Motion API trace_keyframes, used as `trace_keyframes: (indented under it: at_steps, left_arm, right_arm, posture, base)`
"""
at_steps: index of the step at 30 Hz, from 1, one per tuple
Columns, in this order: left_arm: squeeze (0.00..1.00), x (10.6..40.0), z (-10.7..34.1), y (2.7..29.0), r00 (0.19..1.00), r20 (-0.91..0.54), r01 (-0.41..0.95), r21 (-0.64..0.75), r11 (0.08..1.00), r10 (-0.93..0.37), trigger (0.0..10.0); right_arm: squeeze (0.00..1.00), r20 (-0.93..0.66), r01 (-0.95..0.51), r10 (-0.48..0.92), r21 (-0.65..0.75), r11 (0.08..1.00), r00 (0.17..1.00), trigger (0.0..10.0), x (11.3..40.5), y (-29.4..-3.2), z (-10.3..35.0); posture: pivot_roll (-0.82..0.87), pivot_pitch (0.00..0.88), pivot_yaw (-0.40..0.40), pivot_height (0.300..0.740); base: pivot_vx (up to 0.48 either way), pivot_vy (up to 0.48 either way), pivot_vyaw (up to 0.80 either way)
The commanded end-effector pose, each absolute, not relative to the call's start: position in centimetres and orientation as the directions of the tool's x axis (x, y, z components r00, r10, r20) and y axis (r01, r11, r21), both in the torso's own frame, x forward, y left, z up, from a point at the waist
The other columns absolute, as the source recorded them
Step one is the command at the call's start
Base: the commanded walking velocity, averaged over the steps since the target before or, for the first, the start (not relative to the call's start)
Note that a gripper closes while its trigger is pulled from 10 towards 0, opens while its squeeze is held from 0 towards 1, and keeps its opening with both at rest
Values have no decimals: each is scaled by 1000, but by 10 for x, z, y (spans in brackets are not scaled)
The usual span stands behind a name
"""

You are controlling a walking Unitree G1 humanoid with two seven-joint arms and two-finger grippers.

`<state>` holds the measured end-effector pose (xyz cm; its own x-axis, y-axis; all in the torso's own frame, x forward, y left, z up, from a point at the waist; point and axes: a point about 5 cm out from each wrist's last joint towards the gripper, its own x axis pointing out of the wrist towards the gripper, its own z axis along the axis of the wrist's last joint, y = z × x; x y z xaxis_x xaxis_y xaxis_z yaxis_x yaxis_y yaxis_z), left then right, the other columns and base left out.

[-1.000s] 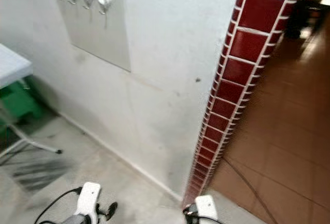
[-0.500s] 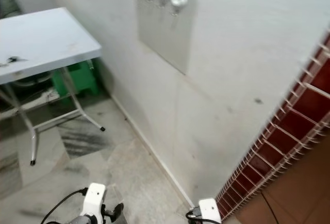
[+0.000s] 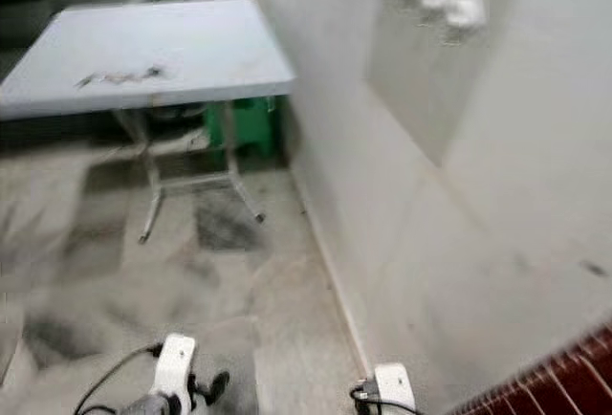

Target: Hang keys on a hook

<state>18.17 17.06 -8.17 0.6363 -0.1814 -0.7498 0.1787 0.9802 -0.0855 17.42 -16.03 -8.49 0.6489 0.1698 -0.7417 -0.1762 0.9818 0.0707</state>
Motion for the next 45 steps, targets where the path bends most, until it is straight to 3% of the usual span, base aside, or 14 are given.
trace_keyframes:
  at_steps: [1, 15, 22, 23, 24, 25, 43, 44, 45]
  left_arm:
    - [0, 186, -80, 160, 645, -737, 189, -103, 977, -202, 10000]
    - [0, 185, -81, 160, 641, -742, 184, -104, 977, -199, 10000]
    - [0, 184, -82, 159, 637, -746, 174, -106, 979, -194, 10000]
    - [0, 184, -82, 159, 635, -747, 179, -104, 978, -195, 10000]
    - [0, 184, -82, 159, 635, -747, 180, -103, 978, -196, 10000]
    - [0, 184, -82, 159, 635, -747, 180, -103, 978, -195, 10000]
    - [0, 181, -83, 158, 629, -749, 175, -121, 977, -205, 10000]
    - [0, 181, -83, 158, 629, -750, 177, -121, 977, -206, 10000]
    - [0, 181, -83, 158, 629, -750, 178, -120, 977, -207, 10000]
  right_arm:
    - [0, -772, -156, 140, 53, 986, 621, 10000, 162, -171, -90]
    - [0, -769, -145, 138, 59, 988, 625, 10000, 162, -172, -90]
    - [0, -768, -114, 138, 85, 990, 626, 10000, 162, -173, -90]
    - [510, -770, -120, 127, 66, 991, 625, 10000, 162, -174, -90]
    - [510, -768, -124, 123, 56, 991, 628, 10000, 162, -175, -89]
    - [1000, -762, -114, 139, 86, 990, 633, 10000, 162, -174, -89]
    - [1000, -761, -119, 153, 99, 988, 631, 10000, 160, -176, -90]
    - [690, -760, -120, 154, 101, 988, 631, 10000, 160, -176, -90]
    - [690, -759, -121, 156, 101, 987, 632, 10000, 160, -176, -90]
  posture:
    - [-3, 0, -39, 740]
    - [-6, 0, -41, 740]
    - [-3, 0, -48, 740]
    - [-3, 0, -48, 740]
    - [-1, 0, -50, 740]
    - [-1, 0, -49, 740]
    - [-1, 0, -53, 740]
    - [-2, 0, -52, 740]
    - [-2, 0, -52, 740]
  base:
    - [0, 0, 800]
    - [0, 0, 800]
    - [0, 0, 0]
    - [0, 0, 0]
    - [0, 0, 0]
    - [0, 0, 0]
    - [0, 14, 0]
    - [0, 322, 0]
    - [0, 322, 0]
